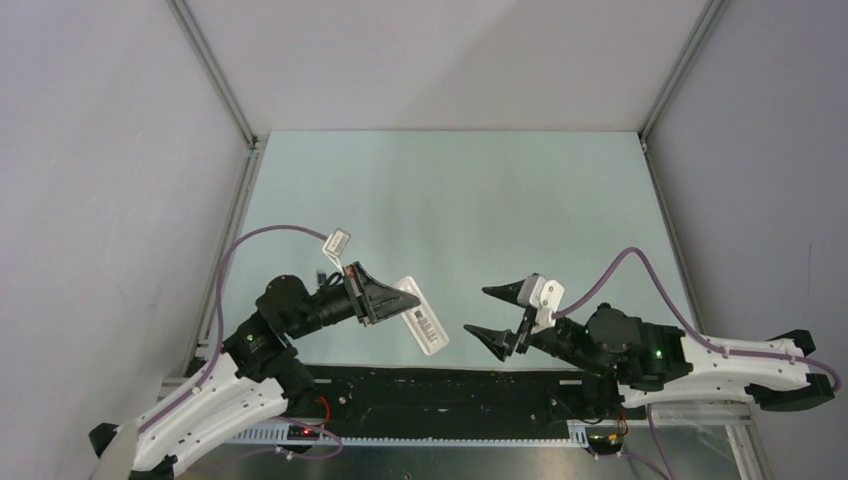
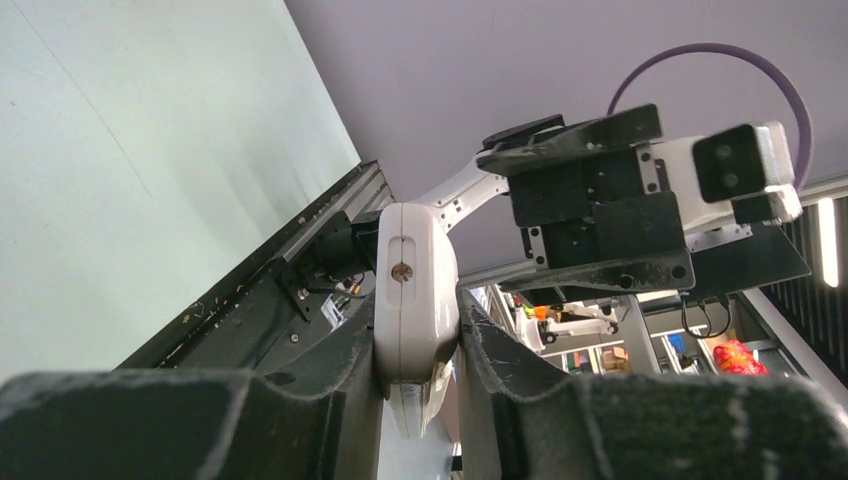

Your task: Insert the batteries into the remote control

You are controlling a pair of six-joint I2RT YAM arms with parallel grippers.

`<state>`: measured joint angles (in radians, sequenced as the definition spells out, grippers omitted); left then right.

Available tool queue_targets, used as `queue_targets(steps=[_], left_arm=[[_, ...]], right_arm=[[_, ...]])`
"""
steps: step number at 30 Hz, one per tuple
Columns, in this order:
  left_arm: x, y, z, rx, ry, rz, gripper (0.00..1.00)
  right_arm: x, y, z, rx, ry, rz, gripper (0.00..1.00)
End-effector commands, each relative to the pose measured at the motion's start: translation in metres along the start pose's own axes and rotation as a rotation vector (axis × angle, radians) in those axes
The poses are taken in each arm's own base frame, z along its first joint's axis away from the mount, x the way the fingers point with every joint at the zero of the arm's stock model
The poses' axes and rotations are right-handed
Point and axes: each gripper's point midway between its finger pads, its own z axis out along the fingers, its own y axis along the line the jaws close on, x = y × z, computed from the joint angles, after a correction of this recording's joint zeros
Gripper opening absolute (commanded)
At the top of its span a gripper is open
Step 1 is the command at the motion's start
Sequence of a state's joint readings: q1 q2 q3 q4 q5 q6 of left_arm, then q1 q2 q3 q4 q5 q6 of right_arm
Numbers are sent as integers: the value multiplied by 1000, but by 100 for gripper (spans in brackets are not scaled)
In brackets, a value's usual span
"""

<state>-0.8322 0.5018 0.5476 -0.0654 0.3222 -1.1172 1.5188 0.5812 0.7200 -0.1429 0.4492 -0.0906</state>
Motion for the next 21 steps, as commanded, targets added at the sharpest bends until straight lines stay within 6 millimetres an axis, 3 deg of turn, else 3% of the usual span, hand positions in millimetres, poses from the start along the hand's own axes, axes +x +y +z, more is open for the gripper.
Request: queue_targets(steps=[1,6,11,14,17,21], left_arm=[[3,-10,-1,40,25,13,0],[18,-7,1,48,114,25,0],[25,1,1,35,147,23,0],[25,2,1,32,142,26,0],[24,2,0,31,137,28,0],[24,0,0,36,141,34,0]], right_arm=[[-12,14,-6,-130,23,-216,70],[-23,43,-9,-294,22,-359,72],[-14,71,-4,-419,85,-511,77],[-14,73,0,-435,121,-587,73],[-16,73,4,-432,126,-619,60],[-20,75,4,-440,105,-637,58]])
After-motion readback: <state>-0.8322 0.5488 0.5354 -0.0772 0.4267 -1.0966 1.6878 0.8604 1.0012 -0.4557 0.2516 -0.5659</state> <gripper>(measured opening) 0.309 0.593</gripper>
